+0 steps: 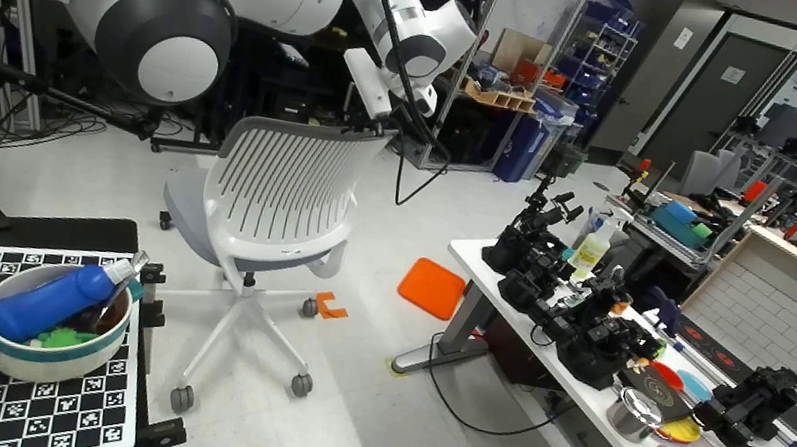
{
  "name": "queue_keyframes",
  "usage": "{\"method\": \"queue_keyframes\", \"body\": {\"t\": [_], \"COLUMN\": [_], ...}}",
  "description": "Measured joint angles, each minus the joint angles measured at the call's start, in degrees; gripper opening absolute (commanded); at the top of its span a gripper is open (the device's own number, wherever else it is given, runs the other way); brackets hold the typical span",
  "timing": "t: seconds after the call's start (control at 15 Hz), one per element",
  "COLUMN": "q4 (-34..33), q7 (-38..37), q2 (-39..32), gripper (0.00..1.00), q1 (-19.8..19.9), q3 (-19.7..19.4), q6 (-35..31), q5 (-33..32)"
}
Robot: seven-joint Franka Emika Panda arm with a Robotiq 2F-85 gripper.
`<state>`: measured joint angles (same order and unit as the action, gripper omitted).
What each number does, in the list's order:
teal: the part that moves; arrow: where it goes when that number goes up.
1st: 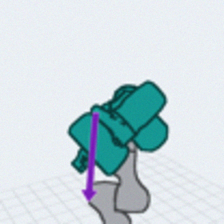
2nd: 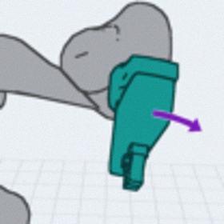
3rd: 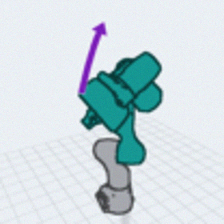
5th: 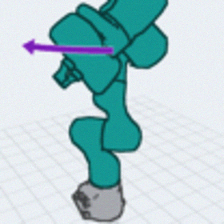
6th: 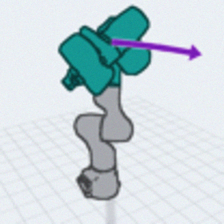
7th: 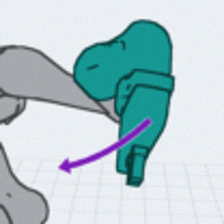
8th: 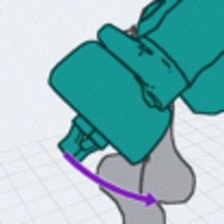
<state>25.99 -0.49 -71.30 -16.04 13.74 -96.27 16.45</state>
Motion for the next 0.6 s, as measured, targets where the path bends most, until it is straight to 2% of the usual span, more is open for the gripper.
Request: {"method": "queue_keyframes", "body": {"t": [0.6], "q4": [-0.07], "q7": [0.45], "q2": [0.25], "gripper": [0.02], "q1": [13.01], "q3": [-1.57], "q6": [0.05], "q5": [0.00]}}
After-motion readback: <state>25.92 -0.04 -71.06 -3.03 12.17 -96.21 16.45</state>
